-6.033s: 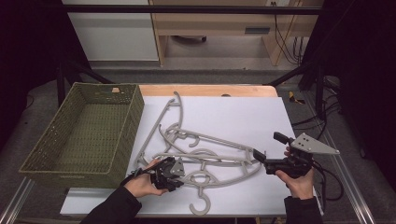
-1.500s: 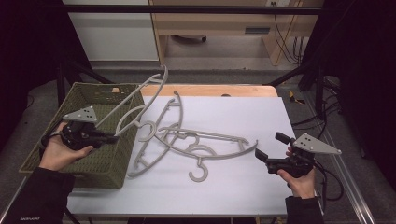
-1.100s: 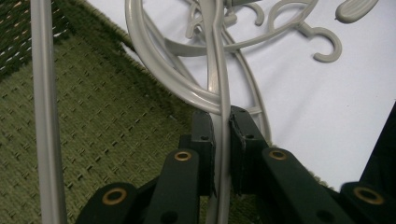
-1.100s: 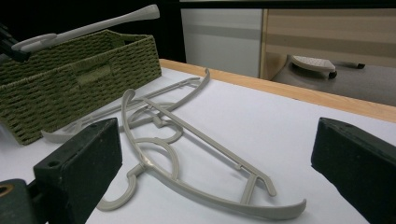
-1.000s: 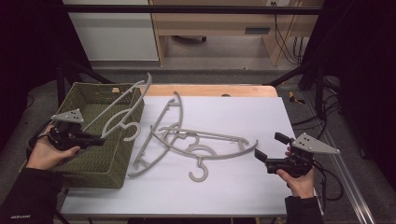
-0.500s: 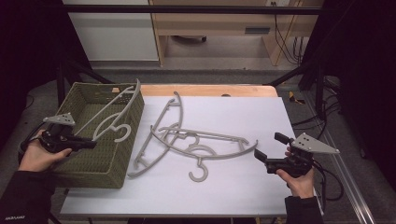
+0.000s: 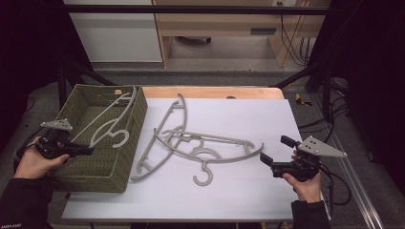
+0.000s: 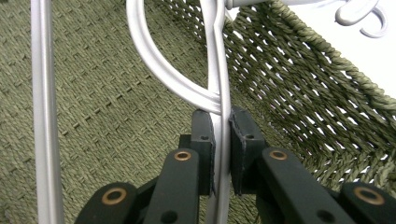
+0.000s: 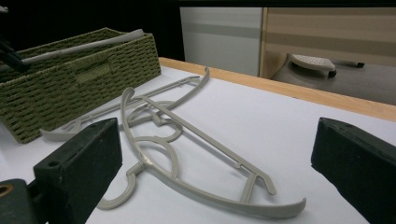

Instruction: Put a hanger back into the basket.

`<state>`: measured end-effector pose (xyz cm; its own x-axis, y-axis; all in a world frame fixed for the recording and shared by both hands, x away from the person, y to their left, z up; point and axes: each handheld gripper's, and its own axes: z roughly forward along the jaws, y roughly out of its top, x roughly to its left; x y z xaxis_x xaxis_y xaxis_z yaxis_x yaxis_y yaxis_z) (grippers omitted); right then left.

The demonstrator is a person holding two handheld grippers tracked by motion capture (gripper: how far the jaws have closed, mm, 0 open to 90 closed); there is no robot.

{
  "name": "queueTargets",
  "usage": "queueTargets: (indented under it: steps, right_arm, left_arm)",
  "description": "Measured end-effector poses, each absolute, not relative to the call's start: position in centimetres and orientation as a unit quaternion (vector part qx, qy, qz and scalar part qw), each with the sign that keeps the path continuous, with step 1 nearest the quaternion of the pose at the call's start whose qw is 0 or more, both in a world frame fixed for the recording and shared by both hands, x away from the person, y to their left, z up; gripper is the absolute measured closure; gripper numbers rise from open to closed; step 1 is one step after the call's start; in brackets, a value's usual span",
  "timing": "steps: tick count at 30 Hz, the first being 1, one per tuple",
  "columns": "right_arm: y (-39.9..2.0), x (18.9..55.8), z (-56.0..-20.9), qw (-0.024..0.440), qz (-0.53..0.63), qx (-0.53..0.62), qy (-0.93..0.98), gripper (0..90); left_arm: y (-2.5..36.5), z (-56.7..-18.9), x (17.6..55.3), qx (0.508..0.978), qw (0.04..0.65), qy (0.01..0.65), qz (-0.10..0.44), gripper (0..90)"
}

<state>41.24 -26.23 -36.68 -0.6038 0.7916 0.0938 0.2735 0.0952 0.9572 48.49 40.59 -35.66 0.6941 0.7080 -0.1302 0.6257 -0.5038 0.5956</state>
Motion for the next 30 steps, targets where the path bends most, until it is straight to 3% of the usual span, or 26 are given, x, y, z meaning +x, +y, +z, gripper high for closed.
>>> queueTargets:
  steps: [16,21,30]
  right_arm:
    - [-26.1,41.2,-36.7,0.233,0.557,0.377,0.702,2.2]
    - [-26.2,41.2,-36.6,0.233,0.558,0.377,0.702,2.2]
    - [-26.1,41.2,-36.7,0.233,0.557,0.378,0.702,2.2]
  left_arm:
    - [39.9,-37.3,49.7,0.86,0.265,0.429,0.073,78.9]
    - [39.8,-38.1,49.9,0.856,0.215,0.461,0.095,76.0]
    - [40.0,-37.0,49.2,0.84,0.26,0.46,0.12,70.5]
